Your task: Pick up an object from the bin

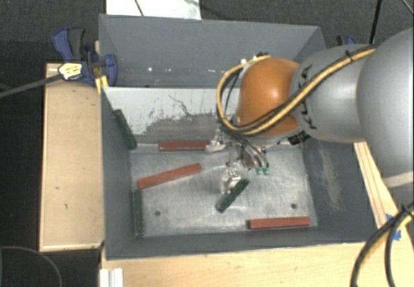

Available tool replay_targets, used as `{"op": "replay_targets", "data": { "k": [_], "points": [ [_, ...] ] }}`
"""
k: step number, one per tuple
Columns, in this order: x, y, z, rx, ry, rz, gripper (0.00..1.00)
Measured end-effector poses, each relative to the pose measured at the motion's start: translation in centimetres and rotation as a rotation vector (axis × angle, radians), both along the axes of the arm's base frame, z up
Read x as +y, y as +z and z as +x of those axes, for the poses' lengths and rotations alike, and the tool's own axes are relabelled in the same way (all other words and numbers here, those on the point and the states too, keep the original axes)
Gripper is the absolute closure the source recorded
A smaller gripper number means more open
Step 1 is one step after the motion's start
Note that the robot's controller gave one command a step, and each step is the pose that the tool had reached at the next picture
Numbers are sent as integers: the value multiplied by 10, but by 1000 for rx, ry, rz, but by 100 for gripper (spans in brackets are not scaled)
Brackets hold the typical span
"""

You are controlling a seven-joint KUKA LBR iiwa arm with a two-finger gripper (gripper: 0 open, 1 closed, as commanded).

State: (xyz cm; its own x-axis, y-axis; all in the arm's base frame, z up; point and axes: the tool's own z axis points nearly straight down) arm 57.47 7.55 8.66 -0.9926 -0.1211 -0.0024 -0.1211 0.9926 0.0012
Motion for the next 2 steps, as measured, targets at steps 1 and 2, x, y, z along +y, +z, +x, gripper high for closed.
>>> {"op": "replay_targets", "data": {
  "k": [1,2],
  "points": [
    [66,-6,11,-1,-20,1,100],
    [66,-6,11,-1,-21,1,100]
  ]
}}
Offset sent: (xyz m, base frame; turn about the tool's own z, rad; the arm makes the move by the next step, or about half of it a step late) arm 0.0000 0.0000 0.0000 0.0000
